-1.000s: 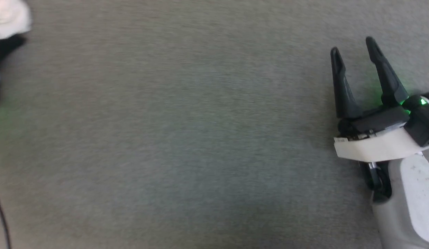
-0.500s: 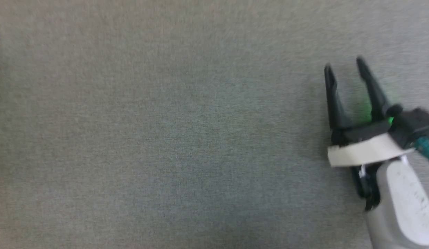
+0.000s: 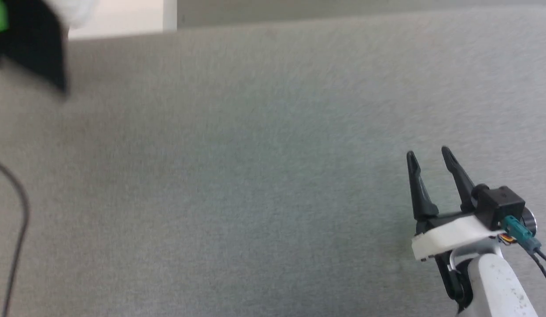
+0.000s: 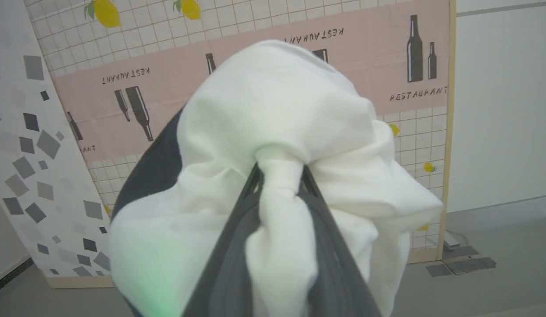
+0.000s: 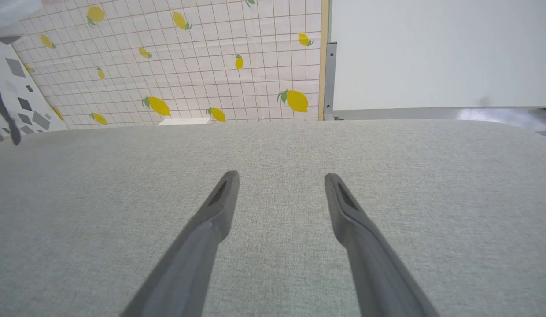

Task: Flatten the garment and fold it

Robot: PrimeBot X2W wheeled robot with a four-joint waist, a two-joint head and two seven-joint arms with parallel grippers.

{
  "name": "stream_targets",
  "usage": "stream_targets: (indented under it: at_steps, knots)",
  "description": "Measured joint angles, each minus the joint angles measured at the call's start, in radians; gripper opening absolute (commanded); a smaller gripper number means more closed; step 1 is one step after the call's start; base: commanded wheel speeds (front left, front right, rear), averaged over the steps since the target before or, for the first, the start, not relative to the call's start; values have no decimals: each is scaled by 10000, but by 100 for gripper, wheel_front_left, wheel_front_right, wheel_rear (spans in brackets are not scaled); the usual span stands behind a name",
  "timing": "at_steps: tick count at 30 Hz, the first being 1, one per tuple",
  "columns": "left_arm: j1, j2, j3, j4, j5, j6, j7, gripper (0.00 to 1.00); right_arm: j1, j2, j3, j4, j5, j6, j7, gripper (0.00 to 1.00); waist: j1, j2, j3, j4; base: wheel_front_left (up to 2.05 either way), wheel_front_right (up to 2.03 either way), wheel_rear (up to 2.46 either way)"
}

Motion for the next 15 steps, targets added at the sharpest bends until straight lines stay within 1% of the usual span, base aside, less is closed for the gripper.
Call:
stream_targets:
  at_steps: [3,7,10,13,15]
  knots:
    - [-488,-779,-589,-61,-159,-265,17,0,156,48,-144,-4,-13,0,63,100,0,1,-589,-244,0,0,0]
    - [-639,-1682,-1294,-349,-324,-382,305,0,237,73,-213,-119,-71,0,161,100,0,0,-1052,-699,0,0,0]
    - [-665,-2510,-1824,-539,-752,-527,635,0,243,77,-217,-291,-19,0,230,100,0,0,-1263,-1138,0,0,0]
    - [-660,-3110,-2316,-439,-1141,-708,1066,0,243,77,-249,-339,77,0,238,100,0,1,-1302,-1549,0,0,0]
    - [-633,-3390,-2686,-263,-1285,-849,1348,0,244,71,-255,-347,159,0,236,100,0,1,-1241,-1792,0,0,0]
